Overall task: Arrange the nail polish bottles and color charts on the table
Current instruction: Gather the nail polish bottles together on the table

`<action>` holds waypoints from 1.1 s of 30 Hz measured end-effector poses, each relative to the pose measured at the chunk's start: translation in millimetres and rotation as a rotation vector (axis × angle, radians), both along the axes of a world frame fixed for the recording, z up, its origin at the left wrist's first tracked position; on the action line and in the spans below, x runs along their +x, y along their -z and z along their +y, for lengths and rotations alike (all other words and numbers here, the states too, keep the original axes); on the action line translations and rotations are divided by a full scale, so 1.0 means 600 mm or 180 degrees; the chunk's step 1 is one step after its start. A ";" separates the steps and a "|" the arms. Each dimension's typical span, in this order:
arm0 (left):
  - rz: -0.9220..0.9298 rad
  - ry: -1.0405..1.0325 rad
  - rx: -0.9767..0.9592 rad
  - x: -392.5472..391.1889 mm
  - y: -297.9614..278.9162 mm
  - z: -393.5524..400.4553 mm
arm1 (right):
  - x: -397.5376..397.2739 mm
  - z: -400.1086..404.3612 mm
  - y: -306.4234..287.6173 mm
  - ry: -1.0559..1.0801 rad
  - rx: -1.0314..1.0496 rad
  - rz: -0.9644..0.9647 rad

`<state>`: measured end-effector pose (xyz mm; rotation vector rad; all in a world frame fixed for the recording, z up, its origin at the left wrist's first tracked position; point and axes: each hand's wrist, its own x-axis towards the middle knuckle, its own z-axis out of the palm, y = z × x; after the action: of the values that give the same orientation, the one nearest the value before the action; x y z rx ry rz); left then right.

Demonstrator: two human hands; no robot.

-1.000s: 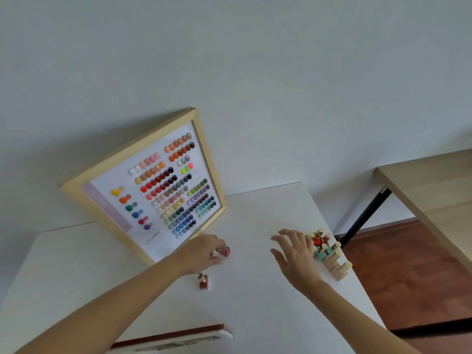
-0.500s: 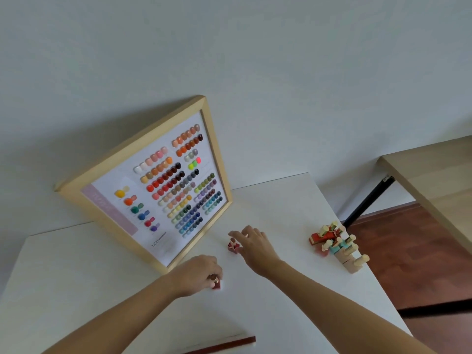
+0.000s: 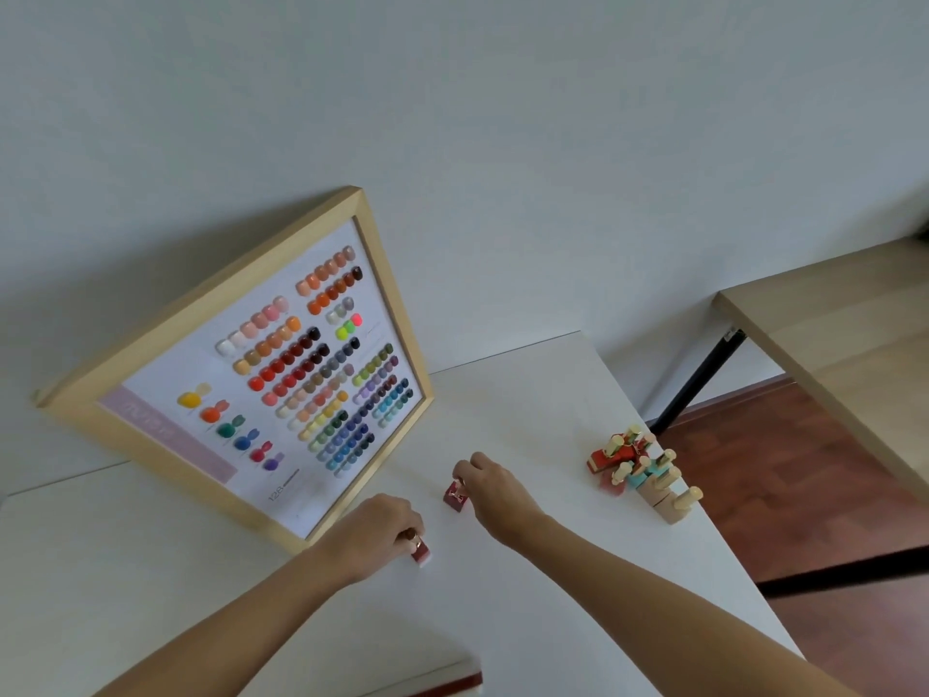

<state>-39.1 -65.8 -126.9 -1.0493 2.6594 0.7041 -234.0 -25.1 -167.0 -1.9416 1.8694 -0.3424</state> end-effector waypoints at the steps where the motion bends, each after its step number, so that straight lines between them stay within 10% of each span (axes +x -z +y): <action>1: 0.0043 -0.0013 -0.0015 -0.008 -0.002 0.001 | -0.011 0.009 0.000 0.0052 -0.0015 -0.0012; 33: 0.0729 -0.0494 -0.0075 -0.450 -0.002 0.133 | -0.315 0.295 -0.013 0.1548 0.0013 -0.0003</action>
<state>-308.9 14.2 -125.8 -1.2624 2.8042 0.8739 -423.1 152.2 -159.0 -1.4597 2.3246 -0.4794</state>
